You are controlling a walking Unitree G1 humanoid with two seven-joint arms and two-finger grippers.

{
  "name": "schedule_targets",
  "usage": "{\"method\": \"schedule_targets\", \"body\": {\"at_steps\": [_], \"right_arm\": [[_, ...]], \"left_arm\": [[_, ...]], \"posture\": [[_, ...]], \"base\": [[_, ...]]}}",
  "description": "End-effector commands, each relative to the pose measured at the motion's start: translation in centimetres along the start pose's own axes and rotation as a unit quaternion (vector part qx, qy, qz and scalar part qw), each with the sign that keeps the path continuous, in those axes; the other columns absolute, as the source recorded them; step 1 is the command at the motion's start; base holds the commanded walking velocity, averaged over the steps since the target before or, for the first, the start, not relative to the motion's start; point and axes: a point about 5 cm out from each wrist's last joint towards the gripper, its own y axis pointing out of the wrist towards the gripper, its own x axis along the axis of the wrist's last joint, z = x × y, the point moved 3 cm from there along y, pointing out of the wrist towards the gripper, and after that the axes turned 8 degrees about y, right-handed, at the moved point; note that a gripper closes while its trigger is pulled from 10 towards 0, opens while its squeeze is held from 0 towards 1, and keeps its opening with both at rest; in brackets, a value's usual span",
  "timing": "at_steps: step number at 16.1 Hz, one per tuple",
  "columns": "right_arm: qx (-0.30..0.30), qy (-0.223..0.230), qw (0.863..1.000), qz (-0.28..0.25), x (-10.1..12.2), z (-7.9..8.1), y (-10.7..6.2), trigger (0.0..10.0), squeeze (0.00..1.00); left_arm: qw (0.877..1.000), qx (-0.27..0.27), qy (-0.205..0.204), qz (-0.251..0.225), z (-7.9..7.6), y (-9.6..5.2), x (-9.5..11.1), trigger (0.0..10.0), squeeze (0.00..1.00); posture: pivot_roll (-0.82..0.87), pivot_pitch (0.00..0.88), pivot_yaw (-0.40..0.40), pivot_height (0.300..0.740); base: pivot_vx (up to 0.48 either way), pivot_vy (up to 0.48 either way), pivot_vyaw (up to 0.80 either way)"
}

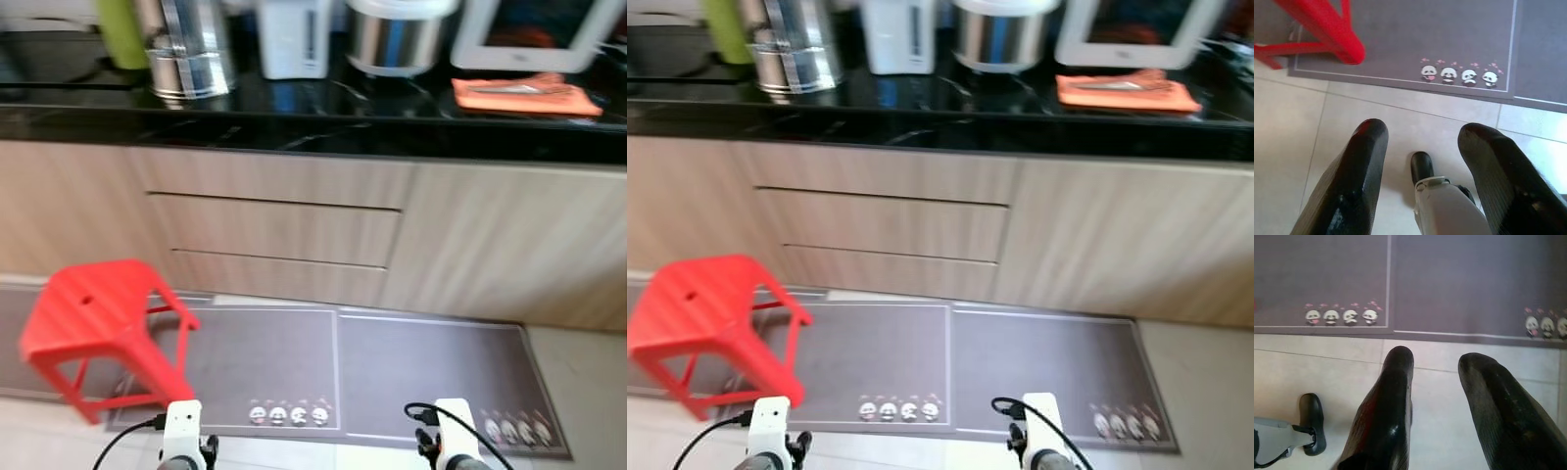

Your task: Kitchen organization

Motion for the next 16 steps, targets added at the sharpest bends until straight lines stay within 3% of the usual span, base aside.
{"method": "schedule_targets", "body": {"at_steps": [1, 2, 5, 8, 11, 16], "right_arm": [[-0.002, 0.004, 1.0, 0.002, -0.06, 0.01, 0.01, 10.0, 0.0], [-0.002, 0.004, 1.0, 0.004, -0.22, 0.06, -0.01, 10.0, 0.0], [-0.001, 0.004, 1.0, 0.006, -0.37, 0.18, -0.01, 10.0, 0.0], [0.003, 0.004, 1.0, 0.004, -0.27, 0.35, 0.02, 10.0, 0.0], [-0.001, 0.005, 1.0, 0.005, -0.28, 0.16, 0.0, 10.0, 0.0], [-0.003, 0.009, 1.0, 0.005, -0.15, 0.09, 0.02, 10.0, 0.0]], "left_arm": [[1.0, 0.004, 0.008, 0.004, 0.55, -0.13, -0.41, 10.0, 0.0], [1.0, 0.012, 0.005, 0.004, 1.11, -0.1, -0.25, 10.0, 0.0], [0.999, -0.004, 0.038, -0.005, 0.86, 0.06, 0.47, 10.0, 0.0], [0.998, -0.007, 0.069, -0.002, 0.78, 0.06, 0.44, 10.0, 0.0], [0.998, -0.008, 0.056, -0.006, 0.71, 0.08, 0.56, 10.0, 0.0], [0.997, -0.013, 0.08, -0.003, 0.68, 0.05, 0.4, 10.0, 0.0]], "posture": [[-0.03, 0.0, 0.019, 0.74], [-0.03, 0.0, 0.023, 0.74], [-0.03, 0.0, 0.032, 0.74], [-0.03, 0.0, 0.032, 0.74], [-0.02, 0.0, 0.033, 0.74], [-0.03, 0.0, 0.034, 0.74]], "base": [[0.0, 0.0, -0.66], [0.0, 0.0, -0.66], [0.0, 0.0, -0.64], [0.0, -0.425, -0.63], [0.0, -0.117, -0.63], [0.0, 0.0, -0.62]]}}
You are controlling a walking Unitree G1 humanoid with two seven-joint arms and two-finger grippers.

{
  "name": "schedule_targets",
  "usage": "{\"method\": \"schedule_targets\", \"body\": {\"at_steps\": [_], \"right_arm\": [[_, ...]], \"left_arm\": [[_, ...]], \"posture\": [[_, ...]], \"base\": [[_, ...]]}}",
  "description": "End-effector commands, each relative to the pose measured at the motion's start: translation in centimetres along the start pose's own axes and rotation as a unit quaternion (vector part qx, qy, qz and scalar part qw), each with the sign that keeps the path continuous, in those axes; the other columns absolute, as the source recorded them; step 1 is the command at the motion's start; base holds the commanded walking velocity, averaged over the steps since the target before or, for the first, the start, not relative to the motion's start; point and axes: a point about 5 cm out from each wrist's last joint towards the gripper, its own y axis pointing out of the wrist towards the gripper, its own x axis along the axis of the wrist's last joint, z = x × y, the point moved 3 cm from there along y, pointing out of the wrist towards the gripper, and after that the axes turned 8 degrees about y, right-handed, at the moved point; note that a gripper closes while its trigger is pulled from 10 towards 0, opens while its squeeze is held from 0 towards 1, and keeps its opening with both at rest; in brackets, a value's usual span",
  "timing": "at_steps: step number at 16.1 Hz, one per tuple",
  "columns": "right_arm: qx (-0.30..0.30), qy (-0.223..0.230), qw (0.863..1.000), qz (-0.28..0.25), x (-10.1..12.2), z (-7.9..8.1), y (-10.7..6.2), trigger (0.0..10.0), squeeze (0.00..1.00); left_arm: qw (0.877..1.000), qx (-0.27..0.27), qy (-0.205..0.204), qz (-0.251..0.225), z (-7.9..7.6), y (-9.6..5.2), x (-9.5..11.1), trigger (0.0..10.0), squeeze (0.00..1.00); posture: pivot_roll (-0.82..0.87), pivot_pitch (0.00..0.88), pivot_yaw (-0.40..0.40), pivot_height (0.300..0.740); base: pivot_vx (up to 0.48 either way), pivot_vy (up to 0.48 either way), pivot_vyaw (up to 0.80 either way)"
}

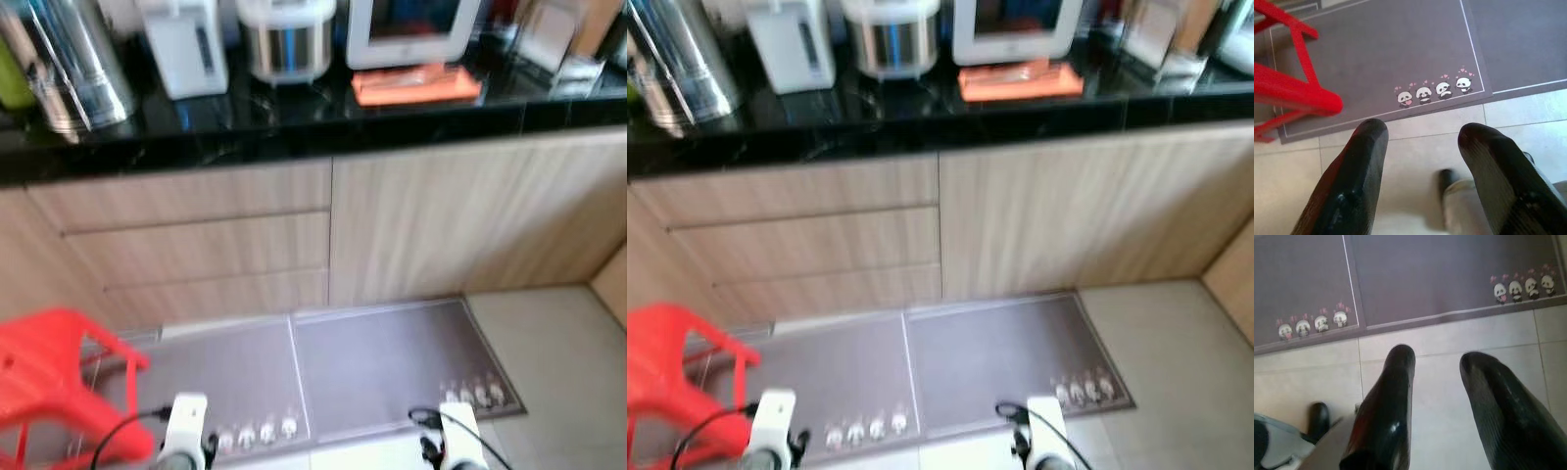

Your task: Kitchen organization

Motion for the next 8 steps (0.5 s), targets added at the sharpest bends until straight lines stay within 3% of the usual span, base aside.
{"method": "schedule_targets", "body": {"at_steps": [1, 8], "right_arm": [[0.003, 0.006, 1.0, -0.005, 0.24, 0.45, 0.09, 10.0, 0.0], [0.006, 0.0, 1.0, -0.002, 0.18, 0.52, 0.09, 10.0, 0.0]], "left_arm": [[1.0, 0.001, 0.017, 0.003, 0.48, -0.09, -0.28, 10.0, 0.0], [1.0, -0.002, 0.016, 0.005, 0.26, -0.16, -0.52, 10.0, 0.0]], "posture": [[-0.03, 0.0, 0.034, 0.74], [-0.03, 0.0, 0.03, 0.74]], "base": [[0.0, 0.0, -0.61], [0.0, 0.0, -0.61]]}}
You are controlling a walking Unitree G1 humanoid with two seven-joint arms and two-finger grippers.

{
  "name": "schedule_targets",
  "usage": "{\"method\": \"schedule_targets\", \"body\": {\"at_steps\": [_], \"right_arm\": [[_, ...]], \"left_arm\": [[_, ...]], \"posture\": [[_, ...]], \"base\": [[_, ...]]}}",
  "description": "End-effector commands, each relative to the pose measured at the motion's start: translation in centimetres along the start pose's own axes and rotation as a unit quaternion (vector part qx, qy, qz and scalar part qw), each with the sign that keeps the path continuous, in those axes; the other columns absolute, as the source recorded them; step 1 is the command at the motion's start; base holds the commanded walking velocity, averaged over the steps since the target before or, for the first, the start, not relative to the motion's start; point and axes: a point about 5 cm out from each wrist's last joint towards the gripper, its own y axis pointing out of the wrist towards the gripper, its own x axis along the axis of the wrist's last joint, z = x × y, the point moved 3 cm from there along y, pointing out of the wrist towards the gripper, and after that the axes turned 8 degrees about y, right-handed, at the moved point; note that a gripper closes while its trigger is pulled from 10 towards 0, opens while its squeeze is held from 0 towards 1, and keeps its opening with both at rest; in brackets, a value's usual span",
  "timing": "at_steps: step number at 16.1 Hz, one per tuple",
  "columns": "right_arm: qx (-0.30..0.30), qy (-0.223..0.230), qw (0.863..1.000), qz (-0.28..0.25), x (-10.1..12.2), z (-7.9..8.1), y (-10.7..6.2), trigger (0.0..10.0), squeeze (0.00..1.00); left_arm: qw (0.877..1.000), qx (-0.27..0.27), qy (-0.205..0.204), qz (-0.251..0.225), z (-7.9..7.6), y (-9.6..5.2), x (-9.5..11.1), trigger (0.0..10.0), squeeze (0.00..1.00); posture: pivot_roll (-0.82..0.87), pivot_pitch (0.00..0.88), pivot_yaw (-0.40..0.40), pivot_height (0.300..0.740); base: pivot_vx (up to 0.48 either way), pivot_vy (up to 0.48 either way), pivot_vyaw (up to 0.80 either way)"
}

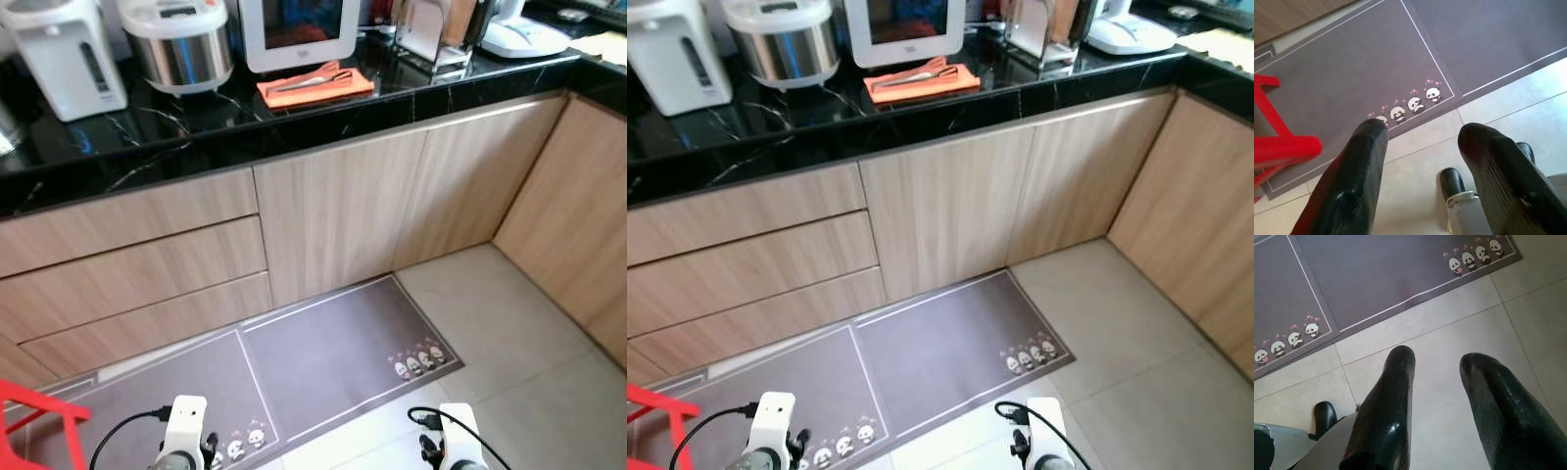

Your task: Kitchen organization

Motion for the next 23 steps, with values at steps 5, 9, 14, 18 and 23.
{"method": "schedule_targets", "body": {"at_steps": [5, 9, 14, 18, 23], "right_arm": [[0.012, -0.006, 1.0, 0.0, 0.02, 0.6, 0.06, 10.0, 0.0], [0.009, -0.002, 1.0, 0.001, -0.2, 0.62, 0.04, 10.0, 0.0], [0.01, 0.002, 1.0, -0.001, -0.09, 0.73, 0.07, 10.0, 0.0], [0.012, -0.003, 1.0, 0.001, -0.06, 0.76, 0.08, 10.0, 0.0], [0.012, -0.009, 1.0, 0.003, -0.15, 0.71, 0.06, 10.0, 0.0]], "left_arm": [[0.999, -0.013, 0.026, 0.013, 0.04, -0.15, -0.7, 10.0, 0.0], [0.999, -0.02, 0.028, 0.012, -0.32, -0.18, -0.79, 10.0, 0.0], [0.999, -0.02, 0.026, 0.009, -0.23, -0.11, -0.5, 10.0, 0.0], [1.0, -0.015, 0.011, 0.015, -0.02, -0.17, -0.8, 10.0, 0.0], [1.0, -0.018, 0.013, 0.014, -0.13, -0.16, -0.76, 10.0, 0.0]], "posture": [[-0.04, 0.0, 0.043, 0.74], [-0.04, 0.0, 0.05, 0.74], [-0.04, 0.0, 0.052, 0.74], [-0.04, 0.0, 0.051, 0.74], [-0.04, 0.0, 0.052, 0.74]], "base": [[0.0, 0.0, -0.61], [0.0, 0.0, -0.6], [0.0, 0.0, -0.6], [0.0, 0.0, -0.6], [0.0, 0.0, -0.59]]}}
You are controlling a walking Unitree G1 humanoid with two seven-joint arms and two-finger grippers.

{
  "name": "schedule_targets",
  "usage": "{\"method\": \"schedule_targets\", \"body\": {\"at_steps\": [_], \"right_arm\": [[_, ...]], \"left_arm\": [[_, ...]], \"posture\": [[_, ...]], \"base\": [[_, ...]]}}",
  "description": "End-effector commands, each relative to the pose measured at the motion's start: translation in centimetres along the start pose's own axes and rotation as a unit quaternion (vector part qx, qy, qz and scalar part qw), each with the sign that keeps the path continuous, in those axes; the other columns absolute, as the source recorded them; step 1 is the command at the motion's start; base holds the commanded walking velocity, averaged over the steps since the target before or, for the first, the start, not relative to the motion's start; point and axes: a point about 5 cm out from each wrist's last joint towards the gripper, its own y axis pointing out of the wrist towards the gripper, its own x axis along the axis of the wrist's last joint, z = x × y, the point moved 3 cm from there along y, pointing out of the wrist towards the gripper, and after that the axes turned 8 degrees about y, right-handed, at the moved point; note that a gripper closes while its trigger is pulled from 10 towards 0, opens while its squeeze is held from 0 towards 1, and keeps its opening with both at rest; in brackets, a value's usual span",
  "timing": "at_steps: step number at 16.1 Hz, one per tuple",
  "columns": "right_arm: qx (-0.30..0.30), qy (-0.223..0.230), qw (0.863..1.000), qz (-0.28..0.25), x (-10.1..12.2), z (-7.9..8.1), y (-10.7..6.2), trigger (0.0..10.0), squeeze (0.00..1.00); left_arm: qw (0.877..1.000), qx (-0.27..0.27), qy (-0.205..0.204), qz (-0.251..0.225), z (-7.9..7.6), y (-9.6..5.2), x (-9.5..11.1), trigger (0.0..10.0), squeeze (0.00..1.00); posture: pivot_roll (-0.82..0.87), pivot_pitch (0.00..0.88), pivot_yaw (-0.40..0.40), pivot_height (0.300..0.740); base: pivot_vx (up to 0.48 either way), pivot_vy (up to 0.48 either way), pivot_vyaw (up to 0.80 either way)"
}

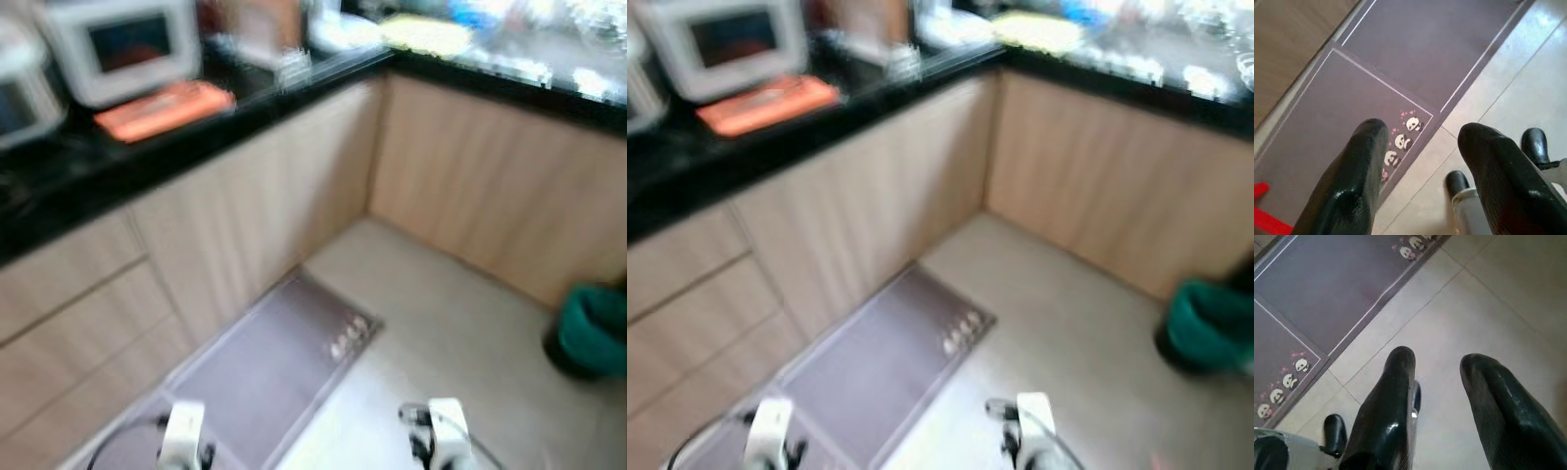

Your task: Kitchen organization

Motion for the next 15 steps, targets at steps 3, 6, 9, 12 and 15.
{"method": "schedule_targets", "body": {"at_steps": [3, 6, 9, 12, 15], "right_arm": [[0.0, -0.002, 1.0, -0.004, 0.26, 0.0, 0.03, 10.0, 0.0], [0.001, -0.002, 1.0, -0.003, 0.19, 0.06, 0.03, 10.0, 0.0], [0.0, 0.0, 1.0, -0.004, 0.18, 0.08, 0.03, 10.0, 0.0], [0.0, 0.002, 1.0, -0.004, 0.13, 0.09, 0.02, 10.0, 0.0], [0.001, 0.001, 1.0, -0.008, 0.3, 0.15, 0.04, 10.0, 0.0]], "left_arm": [[1.0, -0.004, 0.002, 0.009, 0.01, -0.09, -0.46, 10.0, 0.0], [1.0, -0.005, 0.004, 0.01, -0.03, -0.11, -0.54, 10.0, 0.0], [1.0, -0.007, 0.005, 0.01, -0.22, -0.1, -0.56, 10.0, 0.0], [1.0, -0.01, 0.005, 0.01, -0.38, -0.12, -0.62, 10.0, 0.0], [1.0, -0.009, 0.003, 0.009, -0.34, -0.1, -0.53, 10.0, 0.0]], "posture": [[-0.04, 0.0, 0.053, 0.74], [-0.04, 0.0, 0.056, 0.74], [-0.05, 0.0, 0.059, 0.74], [-0.05, 0.0, 0.059, 0.74], [-0.04, 0.0, 0.061, 0.74]], "base": [[0.0, 0.0, -0.59], [0.0, 0.0, -0.59], [0.0, 0.0, -0.59], [0.0, 0.0, -0.59], [0.0, 0.0, -0.39]]}}
